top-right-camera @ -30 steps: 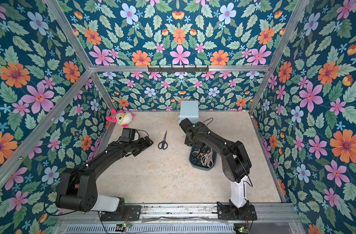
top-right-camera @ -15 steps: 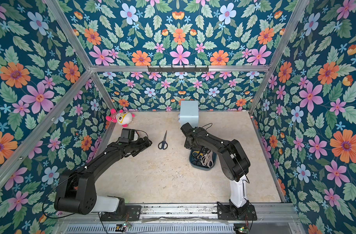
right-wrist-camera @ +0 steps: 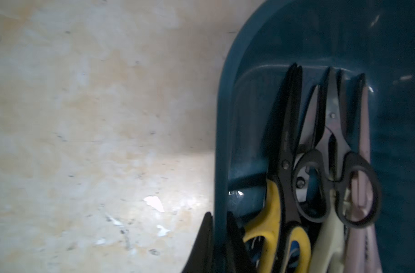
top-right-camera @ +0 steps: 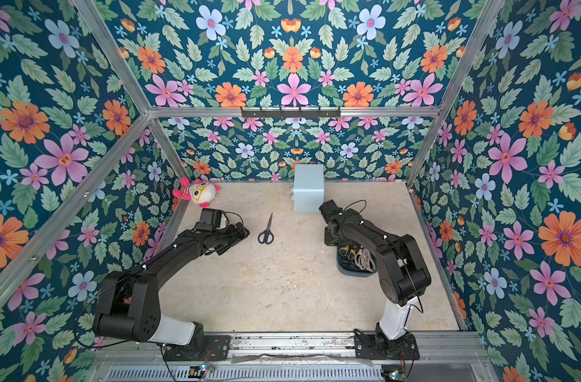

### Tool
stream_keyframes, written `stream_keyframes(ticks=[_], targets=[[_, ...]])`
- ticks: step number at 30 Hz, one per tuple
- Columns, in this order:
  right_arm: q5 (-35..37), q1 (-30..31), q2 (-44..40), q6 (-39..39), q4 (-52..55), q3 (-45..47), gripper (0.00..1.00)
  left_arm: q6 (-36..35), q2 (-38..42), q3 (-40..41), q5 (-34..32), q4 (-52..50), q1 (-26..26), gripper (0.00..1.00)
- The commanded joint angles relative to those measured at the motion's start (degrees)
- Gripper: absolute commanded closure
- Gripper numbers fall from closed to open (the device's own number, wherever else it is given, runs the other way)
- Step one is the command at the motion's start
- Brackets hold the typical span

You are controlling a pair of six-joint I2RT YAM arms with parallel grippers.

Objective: Take the scissors out of the storage box
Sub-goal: Move the storage box to the center of the board, then pick up the scissors from the storage box.

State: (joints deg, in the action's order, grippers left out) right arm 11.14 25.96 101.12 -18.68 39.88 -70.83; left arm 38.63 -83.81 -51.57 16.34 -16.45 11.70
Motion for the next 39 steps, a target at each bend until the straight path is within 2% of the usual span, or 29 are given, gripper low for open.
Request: stream_keyframes(ticks=[1,7,9,11,13,15,21,27,32,39], targets=[[1.33,-2.75,-1.78,7.03,-2.52,2.92,1.00,-0.24,-0.99,-1.04,0.39,-0.09,0.07,0.05],[3.26,-4.83,-0.95,8.75,-5.06,4.72,1.00,-0.45,-1.89,-1.60,0.45,-0.10,0.14,0.05],[3.43,-4.85,-0.62,8.13,-4.35,3.61,0.92,-0.51,-1.95,-1.52,0.41,-0.09,0.15,0.05],[2.32,-4.85,-1.02,6.66,-3.26,2.11,0.73,-0.53,-1.96,-1.26,0.36,-0.03,0.12,0.05],[1.25,-4.80,-2.25,4.99,-1.98,0.69,0.61,-0.48,-1.93,-1.02,0.36,0.14,0.25,0.05],[-0.15,-4.95,-3.81,3.02,-0.49,-0.61,0.57,-0.41,-1.99,-0.90,0.45,0.37,0.31,0.05],[-2.14,-7.84,-9.67,-3.41,5.61,-1.67,0.59,-0.24,-2.74,-1.16,0.65,0.86,0.62,0.05],[-9.85,-14.49,-15.64,-7.22,3.16,6.58,0.68,0.08,-3.52,-1.66,0.83,1.24,1.16,0.05],[-14.12,-16.38,-17.27,-7.21,-0.70,11.98,0.66,0.30,-3.85,-1.86,1.01,1.44,1.53,0.05],[-14.63,-17.91,-14.49,-6.68,-1.89,14.19,0.62,0.68,-3.32,-1.26,0.82,1.57,1.92,0.05]])
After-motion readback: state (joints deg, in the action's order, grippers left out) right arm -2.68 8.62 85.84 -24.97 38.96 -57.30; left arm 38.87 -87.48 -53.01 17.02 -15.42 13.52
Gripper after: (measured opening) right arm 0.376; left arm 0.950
